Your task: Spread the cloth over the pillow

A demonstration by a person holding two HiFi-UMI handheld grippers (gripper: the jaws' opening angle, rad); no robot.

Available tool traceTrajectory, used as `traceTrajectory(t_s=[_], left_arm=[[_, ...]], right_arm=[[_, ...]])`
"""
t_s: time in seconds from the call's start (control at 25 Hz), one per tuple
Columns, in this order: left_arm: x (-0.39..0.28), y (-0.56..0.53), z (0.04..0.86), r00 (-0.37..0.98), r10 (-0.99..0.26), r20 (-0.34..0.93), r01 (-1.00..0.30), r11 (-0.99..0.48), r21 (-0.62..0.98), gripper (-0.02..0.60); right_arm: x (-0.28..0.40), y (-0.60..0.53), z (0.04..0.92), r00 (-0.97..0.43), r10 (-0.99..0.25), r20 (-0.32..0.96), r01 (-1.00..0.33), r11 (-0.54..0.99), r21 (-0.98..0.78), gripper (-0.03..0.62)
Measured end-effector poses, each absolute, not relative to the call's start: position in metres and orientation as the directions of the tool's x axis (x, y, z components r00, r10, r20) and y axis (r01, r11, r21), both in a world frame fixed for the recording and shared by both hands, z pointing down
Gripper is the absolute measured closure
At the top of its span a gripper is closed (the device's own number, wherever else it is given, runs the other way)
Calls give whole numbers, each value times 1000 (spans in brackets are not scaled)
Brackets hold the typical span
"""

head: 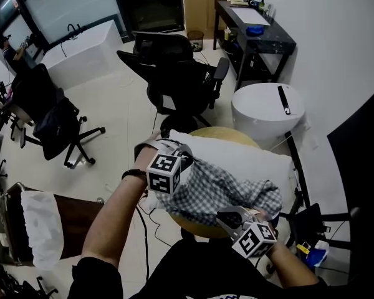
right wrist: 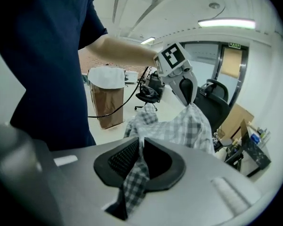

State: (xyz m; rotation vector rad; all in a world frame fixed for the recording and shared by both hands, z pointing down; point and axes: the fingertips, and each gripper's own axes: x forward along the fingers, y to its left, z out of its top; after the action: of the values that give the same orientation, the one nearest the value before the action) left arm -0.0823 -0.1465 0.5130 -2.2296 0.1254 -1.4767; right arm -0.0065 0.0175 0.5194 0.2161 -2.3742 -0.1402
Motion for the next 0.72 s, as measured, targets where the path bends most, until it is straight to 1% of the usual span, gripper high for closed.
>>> traceTrajectory(t_s=[0.16, 0.48, 0.6, 0.72], left_arm=[[-104, -174, 501, 337, -405, 850, 133, -873, -469, 580], [-166, -224, 509, 119, -449, 886, 50, -888, -457, 580], [-181, -237, 513, 78, -449, 890, 23, -892, -452, 580], [-193, -258, 516, 57, -459, 887, 24, -887, -461, 581]], right_arm=[[-14, 1, 509, -739, -194, 645, -77, 976, 204, 529], [-28, -27, 492, -786, -139, 603, 37, 962, 270, 523], [-22, -41, 488, -796, -146, 588, 27, 961, 275, 523], [-19, -61, 490, -791, -176, 586, -18, 964, 265, 523]])
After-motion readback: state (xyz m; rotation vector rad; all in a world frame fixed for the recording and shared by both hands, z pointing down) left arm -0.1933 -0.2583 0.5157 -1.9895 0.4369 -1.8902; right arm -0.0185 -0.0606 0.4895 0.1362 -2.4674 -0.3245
